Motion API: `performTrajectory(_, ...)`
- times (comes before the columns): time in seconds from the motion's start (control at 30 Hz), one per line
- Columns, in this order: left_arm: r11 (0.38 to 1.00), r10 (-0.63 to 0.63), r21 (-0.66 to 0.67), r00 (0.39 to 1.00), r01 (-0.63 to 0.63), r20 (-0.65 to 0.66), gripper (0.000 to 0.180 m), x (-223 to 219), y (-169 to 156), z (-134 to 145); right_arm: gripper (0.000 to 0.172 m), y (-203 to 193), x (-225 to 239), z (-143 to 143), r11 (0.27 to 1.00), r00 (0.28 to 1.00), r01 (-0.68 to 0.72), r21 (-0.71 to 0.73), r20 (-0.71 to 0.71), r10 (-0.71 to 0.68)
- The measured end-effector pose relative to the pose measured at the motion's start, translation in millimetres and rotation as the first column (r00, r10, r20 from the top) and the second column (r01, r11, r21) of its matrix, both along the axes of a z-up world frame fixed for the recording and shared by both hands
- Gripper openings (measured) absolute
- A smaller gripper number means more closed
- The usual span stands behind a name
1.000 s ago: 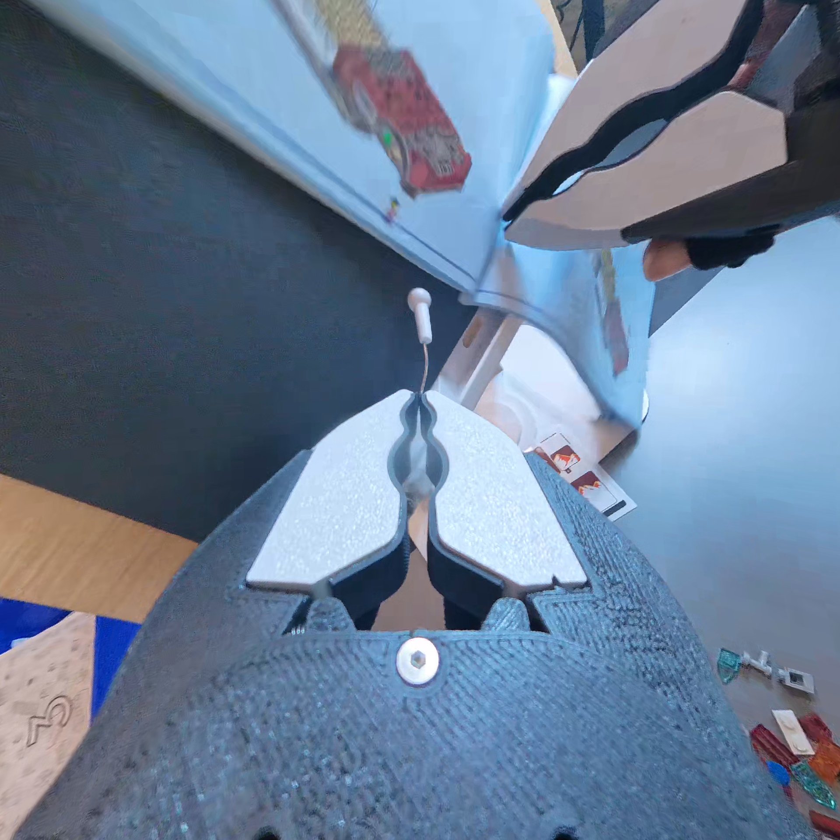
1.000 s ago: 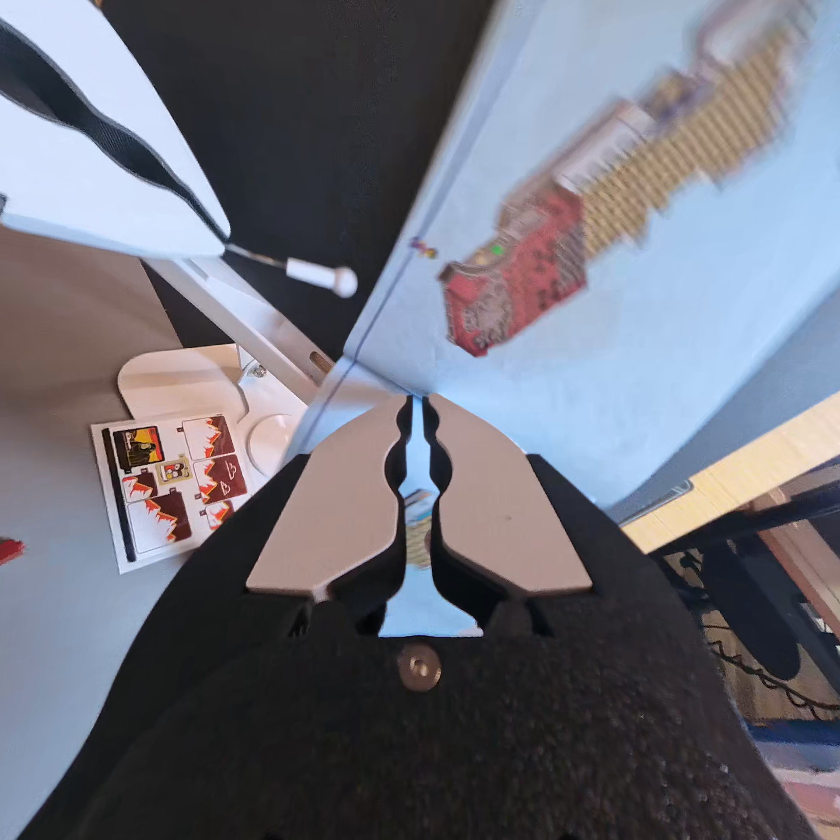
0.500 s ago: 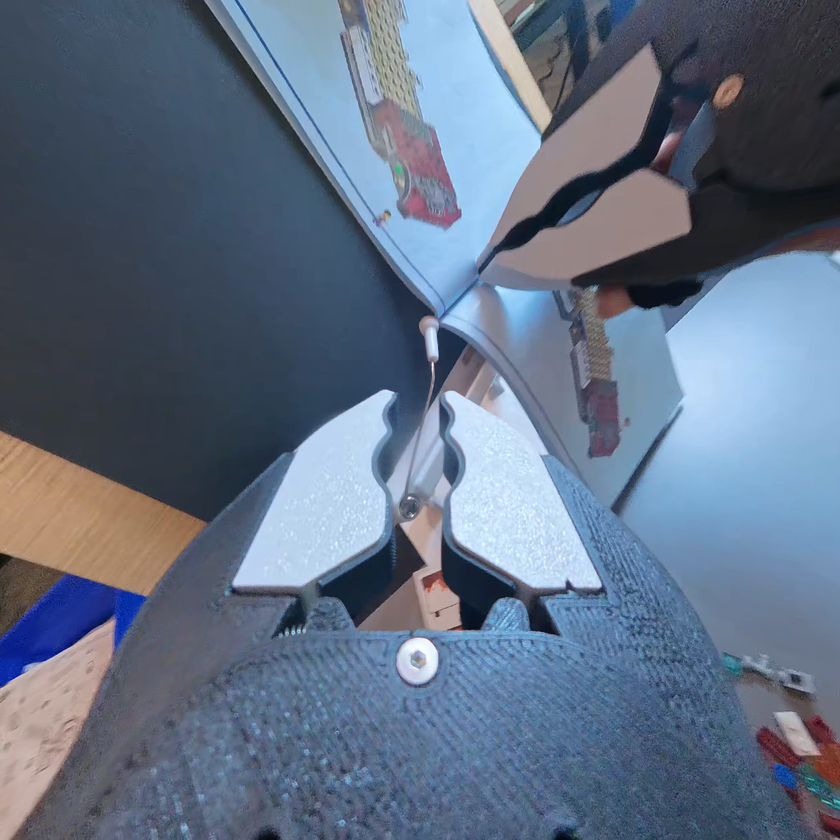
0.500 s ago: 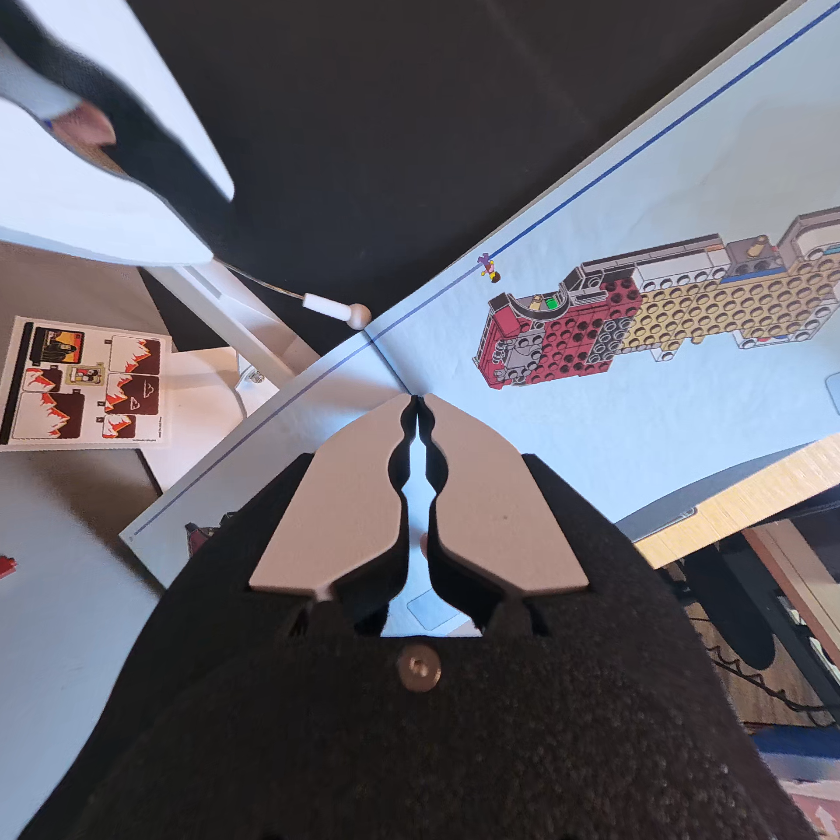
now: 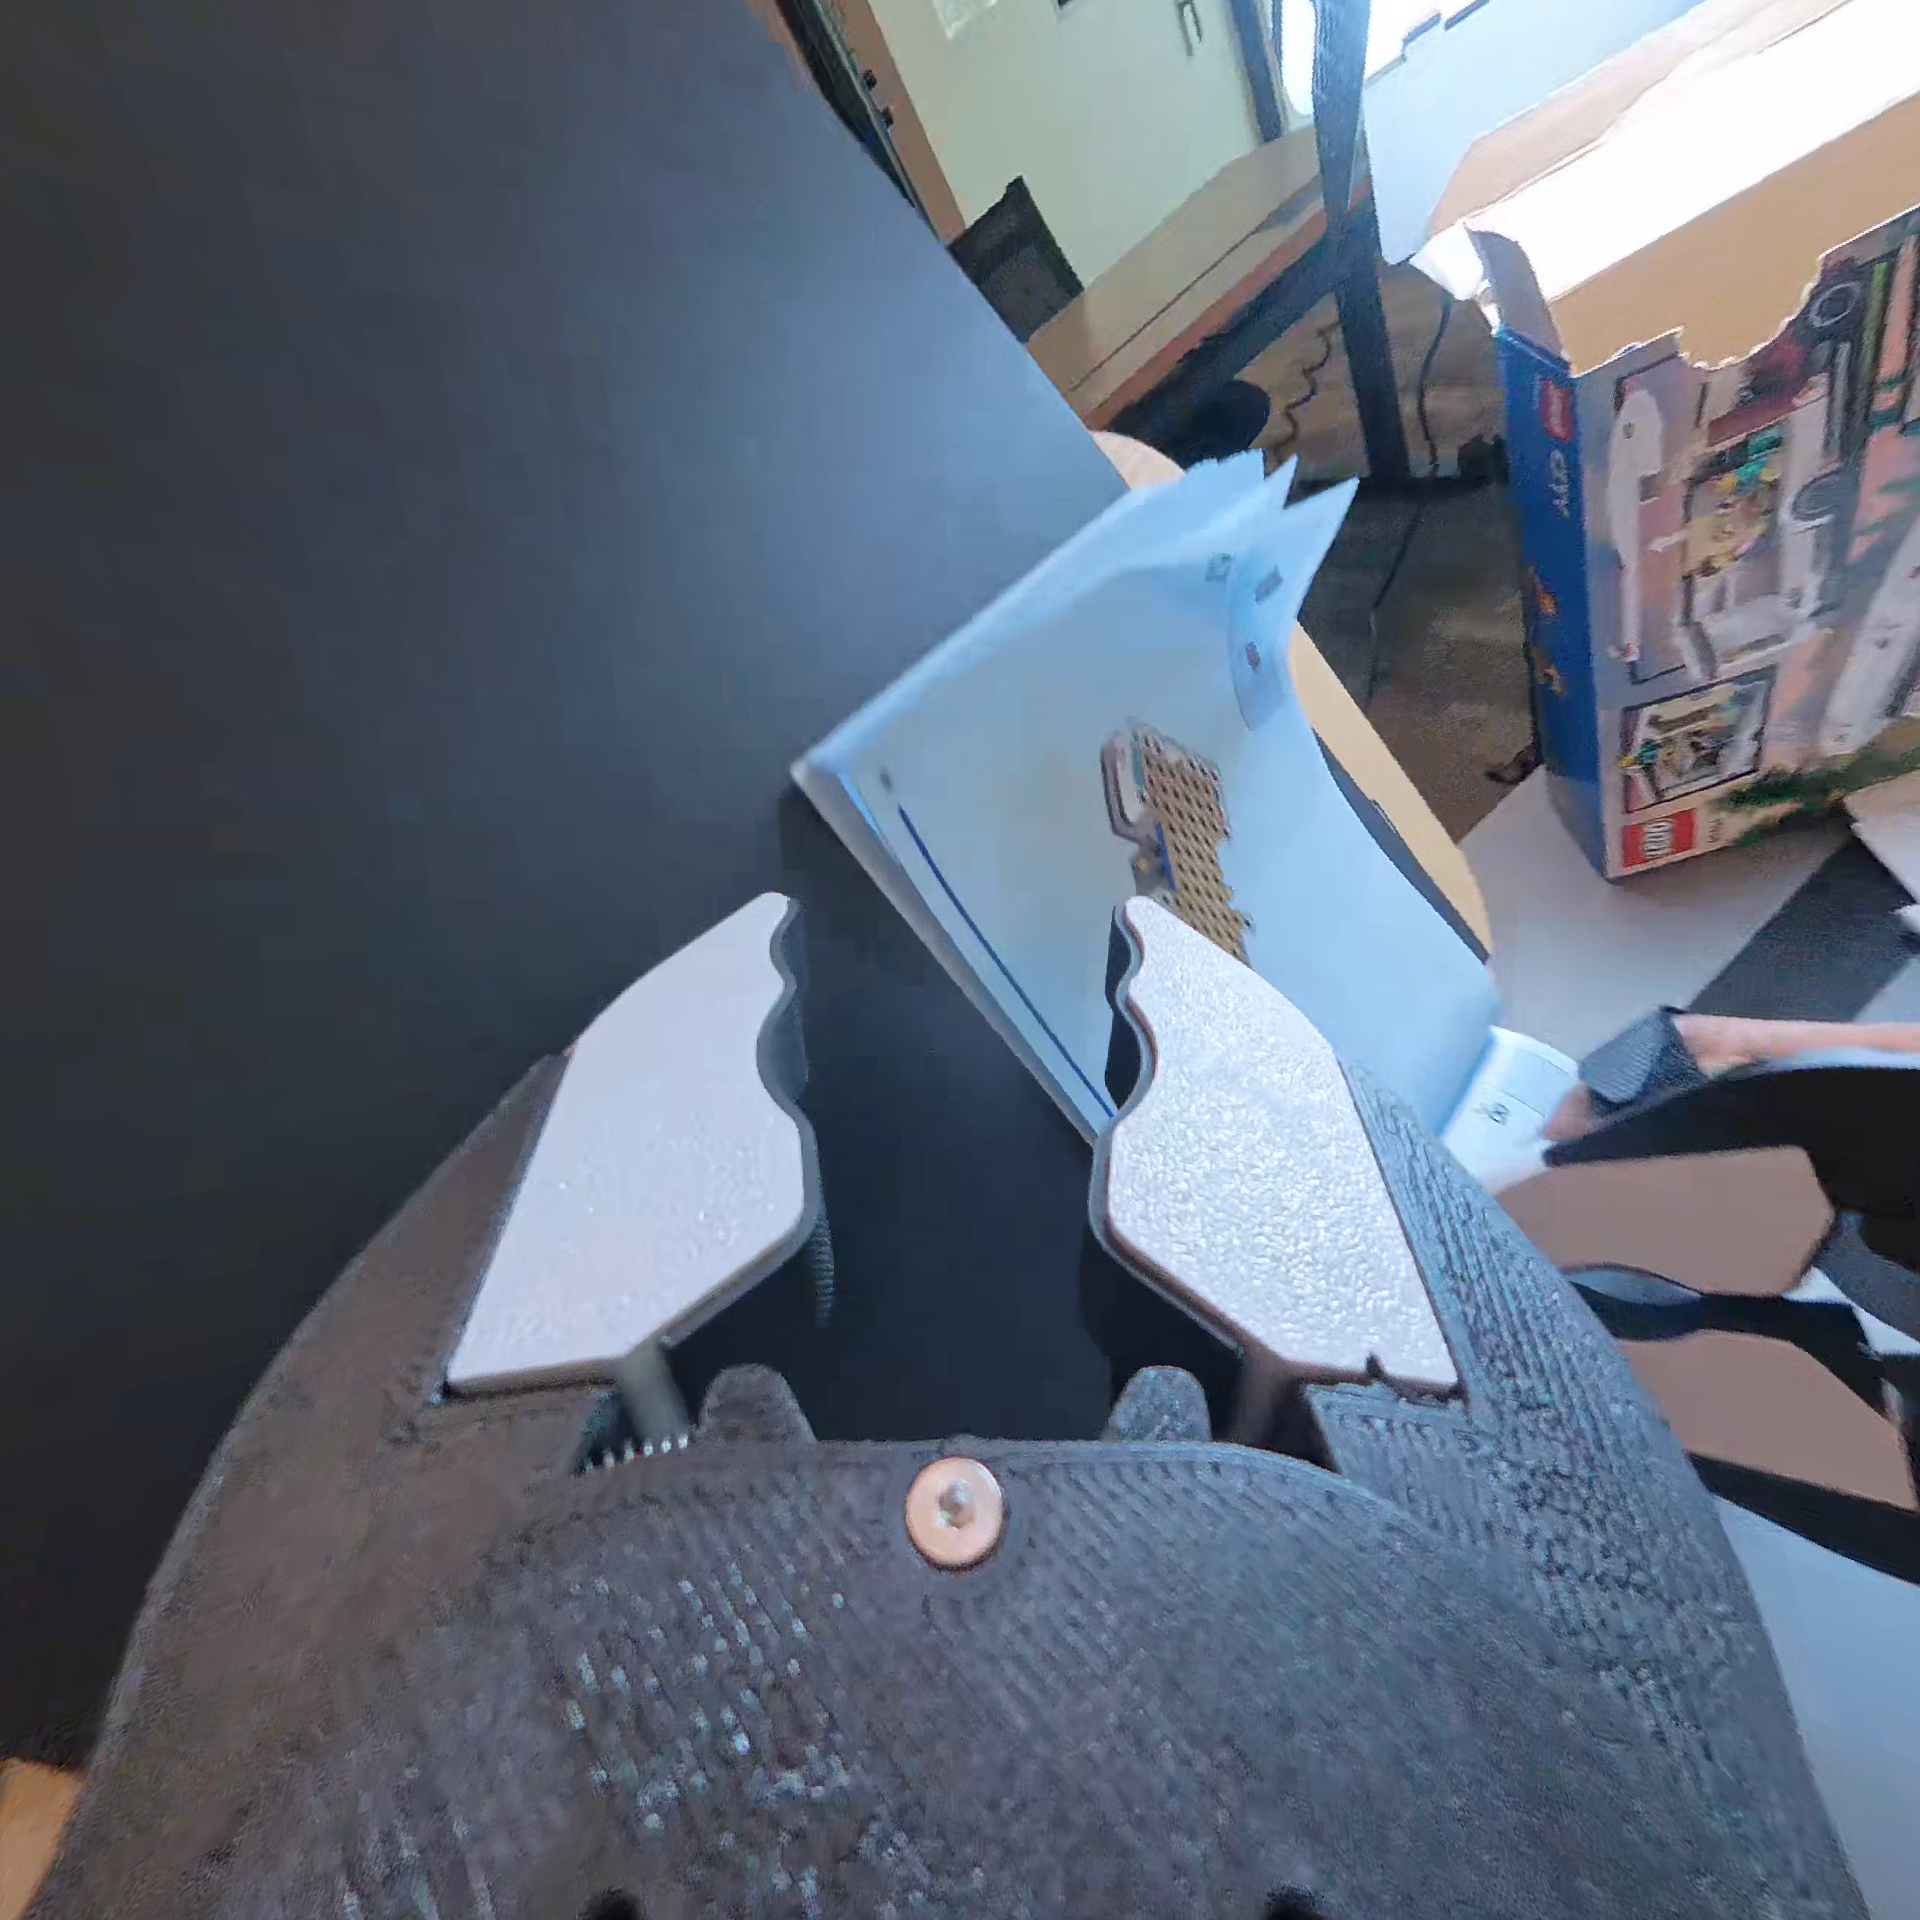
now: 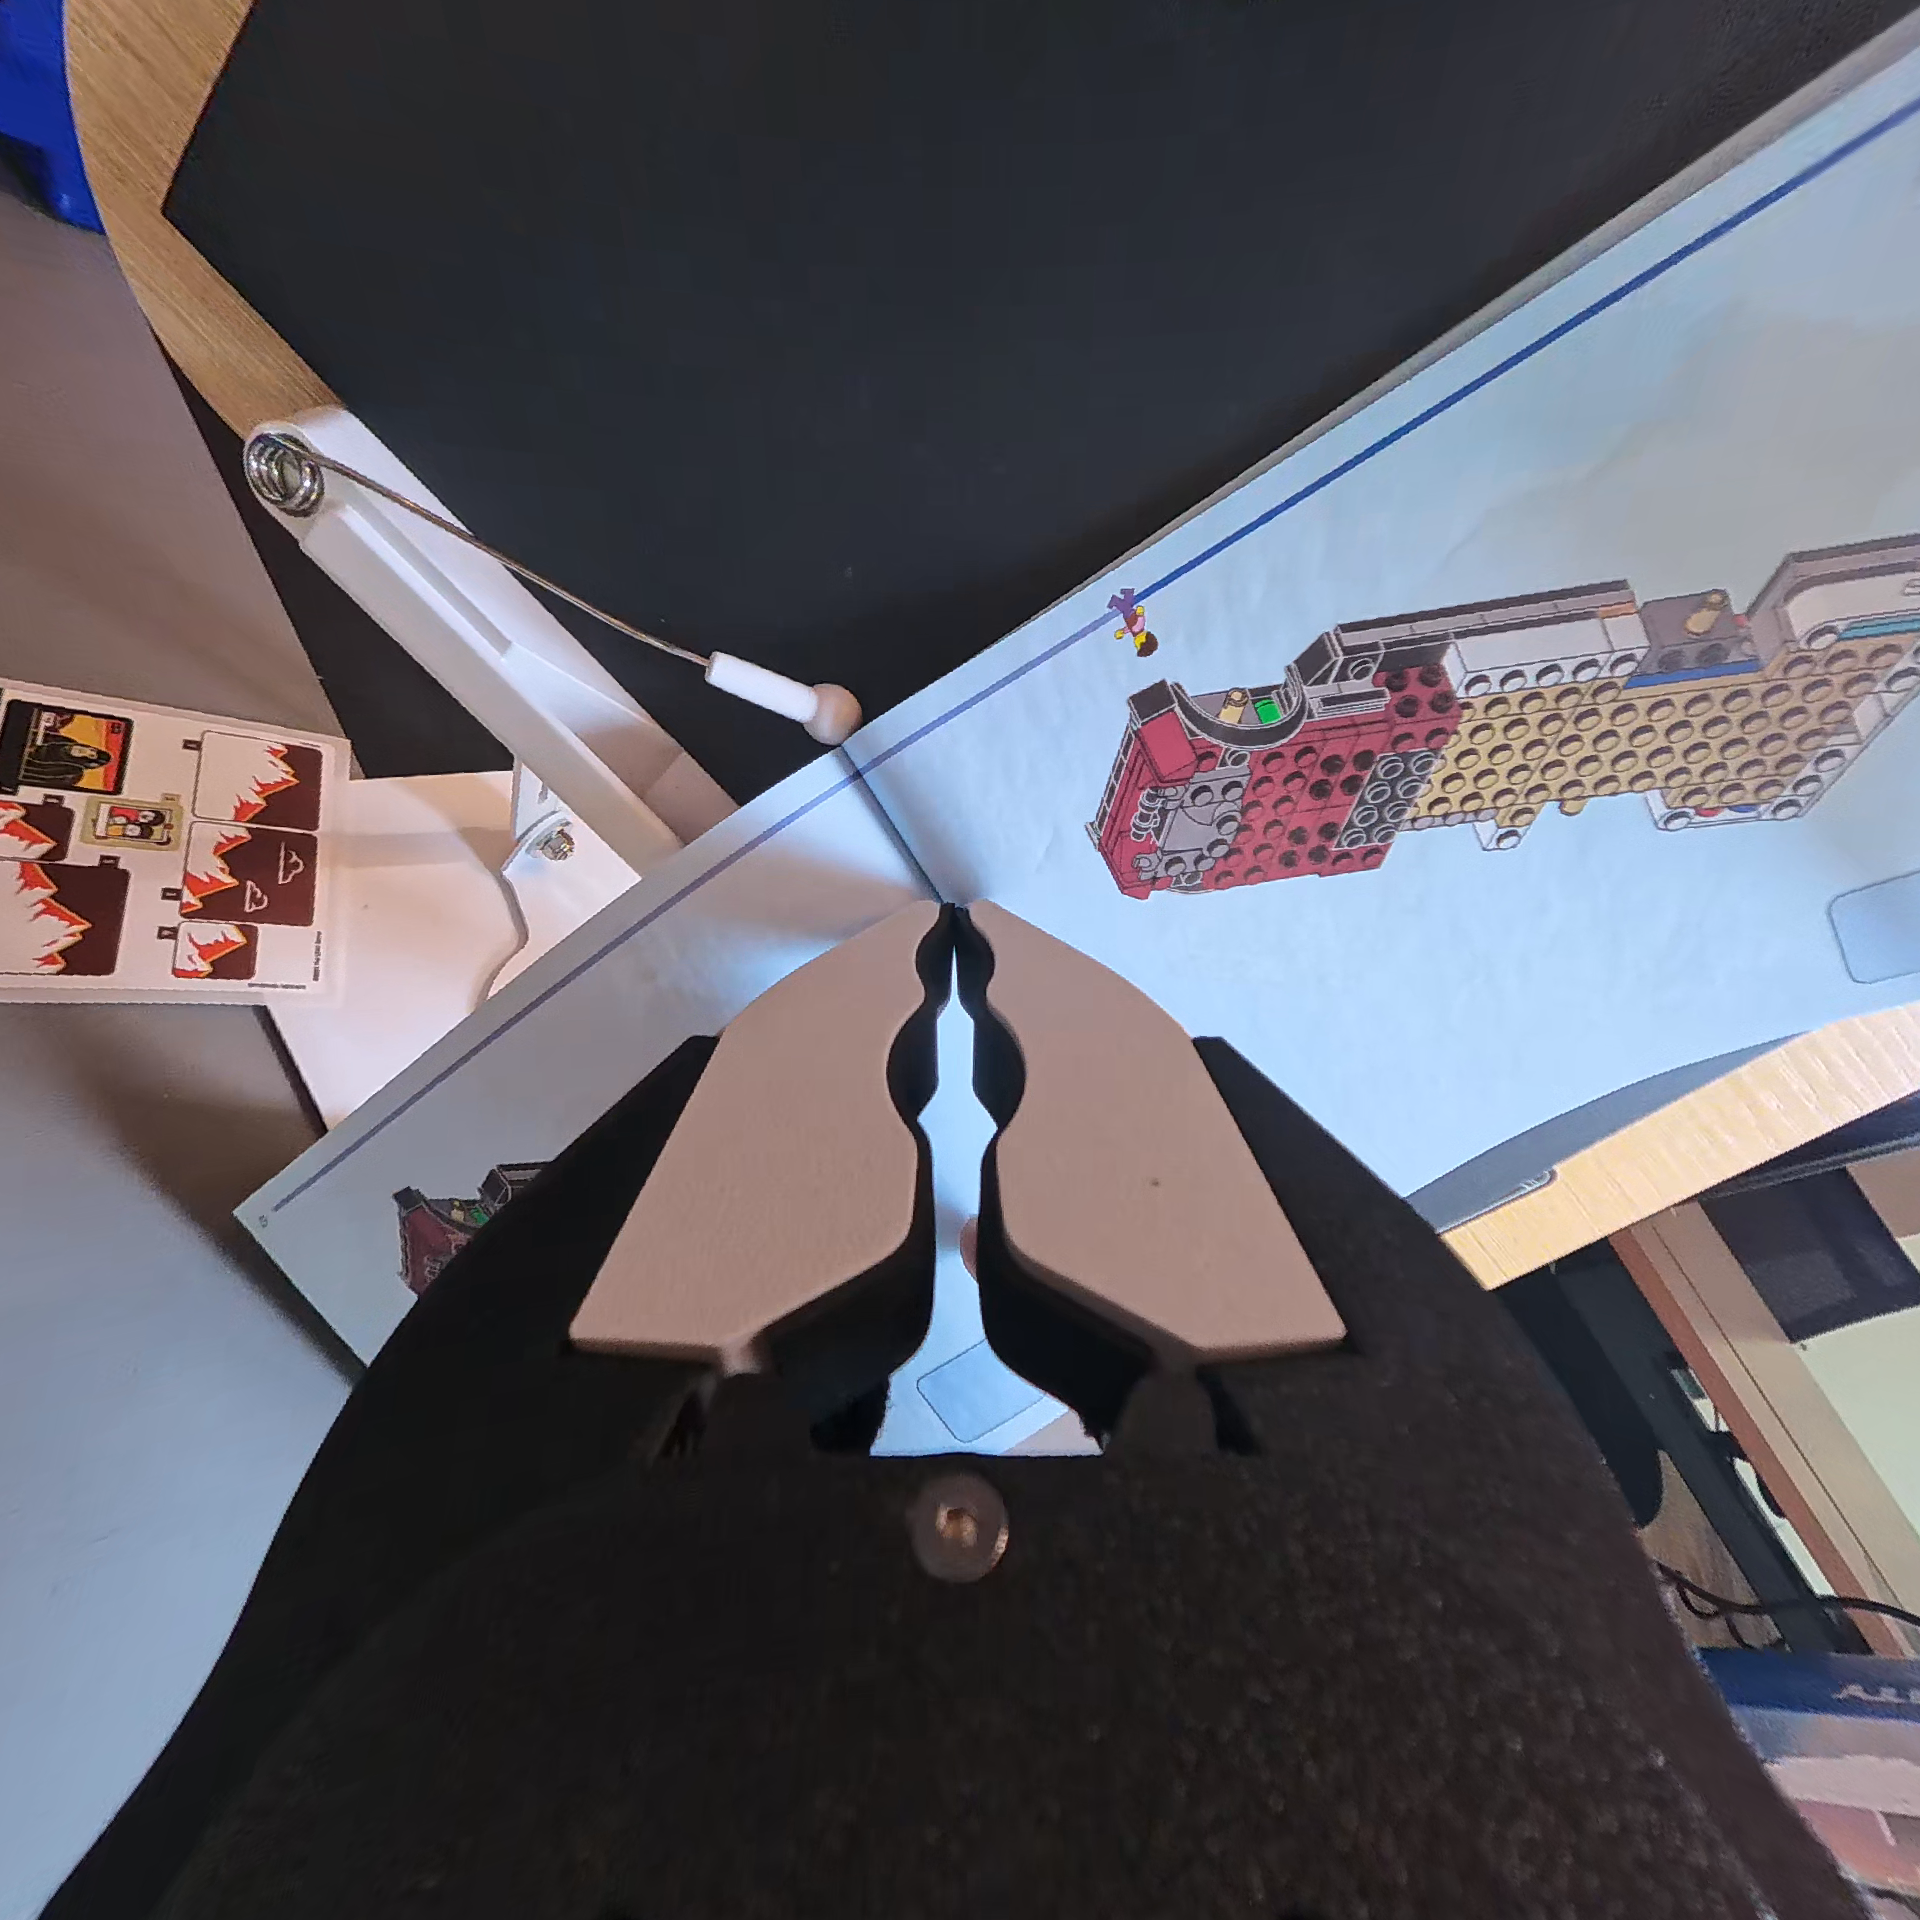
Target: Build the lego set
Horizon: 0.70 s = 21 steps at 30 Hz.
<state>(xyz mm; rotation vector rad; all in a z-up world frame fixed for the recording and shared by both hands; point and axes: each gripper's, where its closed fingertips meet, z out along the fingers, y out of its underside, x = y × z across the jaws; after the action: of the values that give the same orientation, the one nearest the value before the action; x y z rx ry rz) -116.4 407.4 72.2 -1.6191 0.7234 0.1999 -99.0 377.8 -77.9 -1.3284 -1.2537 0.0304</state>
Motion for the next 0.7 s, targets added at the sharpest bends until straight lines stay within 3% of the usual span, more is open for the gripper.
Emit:
performTrajectory(0.1, 0.999, 0.025, -0.023, 0.975, -0.031, -0.219, 0.064, 5.5, 20.4, 9.4, 0.000, -0.2, -0.1, -0.5, 1.000, 1.000, -0.005, 0.006, -0.001, 0.005)
performTrajectory(0.23, 0.997, 0.035, -0.037, 0.860, -0.062, -0.510, 0.059, 7.4, 34.2, 8.3, 0.000, 0.4, -0.4, -0.5, 1.000, 1.000, -0.006, 0.018, 0.002, 0.006)
performTrajectory(0.3, 0.995, 0.015, -0.070, 0.804, -0.070, -0.594, 0.059, 6.7, 34.0, 3.4, 0.000, 0.6, -0.8, -0.5, 1.000, 1.000, -0.011, 0.027, 0.003, 0.011)
performTrajectory(0.43, 0.991, -0.001, -0.097, 0.731, -0.089, -0.682, 0.053, 5.8, 31.4, -3.7, 0.000, -0.2, -0.7, -1.2, 0.999, 1.000, -0.020, 0.030, -0.006, 0.020)
performTrajectory(0.5, 0.992, 0.036, -0.056, 0.685, -0.112, -0.728, 0.034, 2.5, 32.3, 2.9, 0.000, -1.5, -0.5, -2.3, 0.999, 1.000, -0.021, 0.034, 0.002, 0.021)
performTrajectory(0.7, 0.975, 0.015, -0.136, 0.664, -0.174, -0.748, 0.003, -7.5, 26.1, 6.2, 0.000, -5.0, 0.8, -9.3, 0.999, 0.999, -0.013, 0.048, 0.035, 0.012)
